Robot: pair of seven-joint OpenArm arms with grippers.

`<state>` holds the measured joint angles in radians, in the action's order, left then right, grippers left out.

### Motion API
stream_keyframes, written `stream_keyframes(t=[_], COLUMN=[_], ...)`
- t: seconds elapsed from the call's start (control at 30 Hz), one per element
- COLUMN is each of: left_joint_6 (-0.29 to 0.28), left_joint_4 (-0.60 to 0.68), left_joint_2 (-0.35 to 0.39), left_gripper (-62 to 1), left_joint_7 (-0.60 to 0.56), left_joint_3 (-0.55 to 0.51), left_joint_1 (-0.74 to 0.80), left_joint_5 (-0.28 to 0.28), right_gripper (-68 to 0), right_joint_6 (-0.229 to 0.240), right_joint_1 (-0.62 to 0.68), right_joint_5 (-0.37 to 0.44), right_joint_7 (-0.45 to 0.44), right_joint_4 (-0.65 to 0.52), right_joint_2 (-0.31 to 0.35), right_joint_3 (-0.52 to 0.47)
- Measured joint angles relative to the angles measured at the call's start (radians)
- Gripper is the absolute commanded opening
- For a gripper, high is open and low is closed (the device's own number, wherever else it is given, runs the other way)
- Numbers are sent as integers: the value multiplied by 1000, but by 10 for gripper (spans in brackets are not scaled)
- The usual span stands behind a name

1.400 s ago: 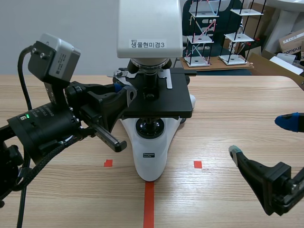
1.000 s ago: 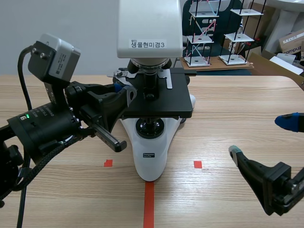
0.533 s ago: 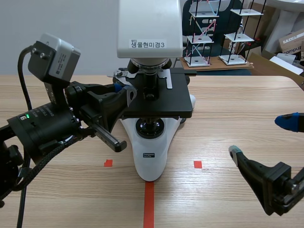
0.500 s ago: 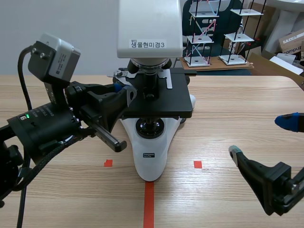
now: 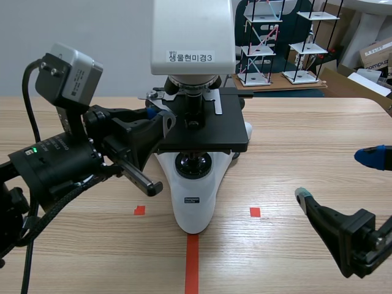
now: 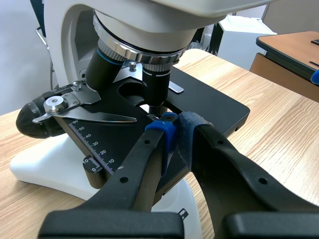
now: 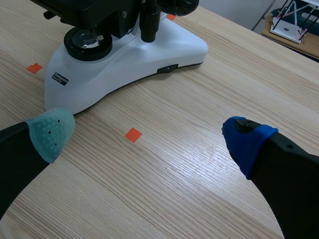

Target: Return to the home posture

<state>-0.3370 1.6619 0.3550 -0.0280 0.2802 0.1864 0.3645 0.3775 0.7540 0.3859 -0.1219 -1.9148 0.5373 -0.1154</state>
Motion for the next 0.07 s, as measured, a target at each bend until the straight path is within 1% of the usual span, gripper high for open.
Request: stream_keyframes(t=[0.07], left_joint_6=[0], left_joint_4=[0], left_joint_2=[6], left_gripper=[-594], left_joint_7=[-7], left_joint_3=[-13], left_joint_1=[13], left_joint_5=[0], right_gripper=[4], right_joint_6=[0], right_joint_1=[0], right_joint_5=[0], right_joint_7=[0], right_joint_4=[0], right_joint_2=[0], right_joint_3=[0])
